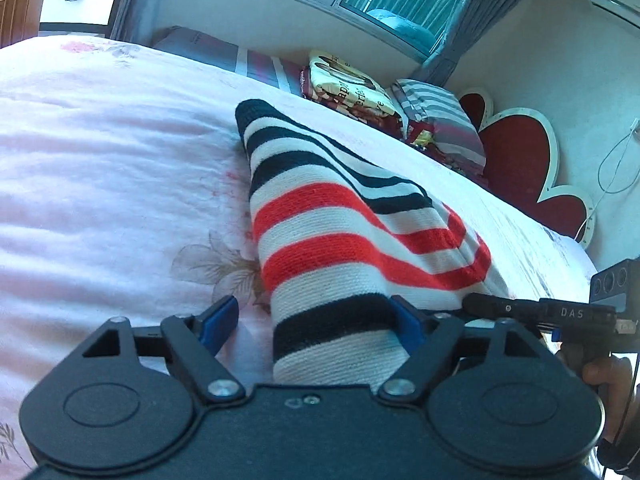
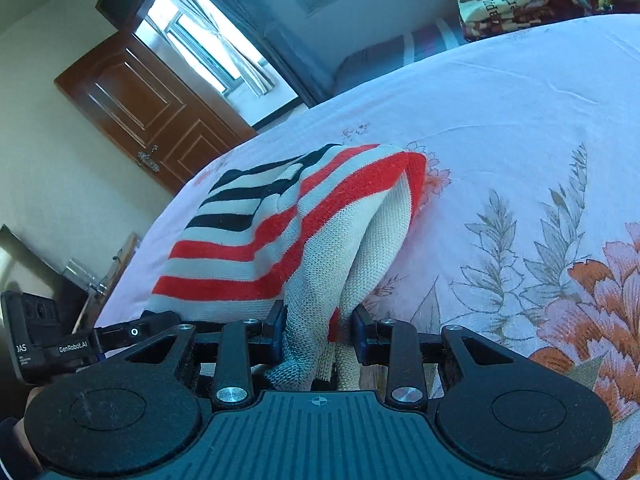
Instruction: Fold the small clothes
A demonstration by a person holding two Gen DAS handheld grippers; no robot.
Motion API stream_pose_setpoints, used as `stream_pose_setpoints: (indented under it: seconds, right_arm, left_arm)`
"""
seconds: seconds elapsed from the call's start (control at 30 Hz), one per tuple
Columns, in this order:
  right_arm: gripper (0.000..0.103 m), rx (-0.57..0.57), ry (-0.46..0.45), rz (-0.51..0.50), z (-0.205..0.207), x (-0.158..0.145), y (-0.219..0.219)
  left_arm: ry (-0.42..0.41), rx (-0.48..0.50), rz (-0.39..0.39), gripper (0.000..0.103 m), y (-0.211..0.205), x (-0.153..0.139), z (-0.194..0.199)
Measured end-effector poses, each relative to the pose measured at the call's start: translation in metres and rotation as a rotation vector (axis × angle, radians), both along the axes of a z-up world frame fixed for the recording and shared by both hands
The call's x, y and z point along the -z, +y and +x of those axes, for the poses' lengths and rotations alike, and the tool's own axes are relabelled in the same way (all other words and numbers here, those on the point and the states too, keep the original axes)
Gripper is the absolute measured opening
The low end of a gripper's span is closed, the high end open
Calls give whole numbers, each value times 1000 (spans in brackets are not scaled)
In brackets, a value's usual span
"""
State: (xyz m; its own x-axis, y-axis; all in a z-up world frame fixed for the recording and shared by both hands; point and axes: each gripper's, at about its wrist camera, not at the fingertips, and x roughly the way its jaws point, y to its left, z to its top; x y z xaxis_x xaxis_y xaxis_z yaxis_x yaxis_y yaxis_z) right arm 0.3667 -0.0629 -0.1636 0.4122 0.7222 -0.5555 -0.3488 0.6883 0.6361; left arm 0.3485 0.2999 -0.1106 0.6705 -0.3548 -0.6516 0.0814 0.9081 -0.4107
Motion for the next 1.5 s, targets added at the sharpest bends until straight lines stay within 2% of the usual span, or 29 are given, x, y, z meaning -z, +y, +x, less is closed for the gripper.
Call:
stream_pose_setpoints:
  seconds: [0.07,0.23,0.27,0.3,0.33,0.37,0.4,0.43,0.47,0.5,0.53,0.57,0.63,0.67,0.73,0.8,0.9,1.0,1.27,1.4,1.5]
  right_arm:
    - [32,11,18,30,-3,5,-3]
    - [38,34,89,95,-6,7,-12]
    - [45,45,90,74,-6,-1,-15]
    - [59,76,72,36,-10,-13,-20]
    - [60,100,25,4,-16,-25,-26]
    - [60,95,-29,-10,-23,-39,-30]
    - [60,84,-74,-23,-30,-51,-32]
    - [56,66,-121,-45,-38,-62,-29]
    - [37,31,-163,-72,-46,-70,-24]
    - [25,-6,-192,-102,-56,-76,-15]
    - [23,-38,-221,-132,-65,-79,-4]
    - [22,-70,-252,-168,-72,-81,6]
    - [15,-117,-298,-281,-83,-77,29]
    - [13,-129,-301,-316,-86,-71,35]
    - [12,-133,-305,-410,-88,-57,43]
    - [12,-131,-312,-415,-88,-49,44]
    - [12,-135,-329,-436,-89,-43,47]
    - [12,-108,-304,-398,-83,-37,39]
    - [12,-74,-283,-350,-89,-54,27]
    - [12,-84,-327,-313,-111,-73,18]
    - [12,-113,-328,-356,-121,-68,20]
  left_arm:
    - [-18,9,29,85,0,2,-3]
    - [-4,-5,32,88,9,0,-19]
    - [-10,-10,55,87,8,-6,-22]
    - [-30,-15,83,82,7,-14,-28]
    - [-55,-17,112,72,7,-23,-37]
    - [-79,-25,141,68,8,-32,-45]
    - [-104,-31,171,58,7,-40,-54]
    - [-125,-31,193,56,6,-46,-61]
    - [-135,-20,189,56,5,-49,-66]
    - [-137,-5,178,52,1,-51,-69]
    - [-142,10,178,44,-4,-52,-71]
    - [-148,33,190,41,-12,-53,-72]
    - [-161,65,230,40,-26,-52,-76]
    - [-138,77,246,40,-31,-48,-74]
    - [-106,82,287,41,-39,-37,-72]
    - [-115,85,322,42,-44,-31,-75]
    - [-115,67,326,44,-42,-26,-80]
    - [-123,47,330,44,-42,-22,-83]
    - [-116,20,333,45,-44,-23,-84]
    - [-105,17,336,46,-44,-24,-88]
    - [-104,0,303,43,-43,-32,-100]
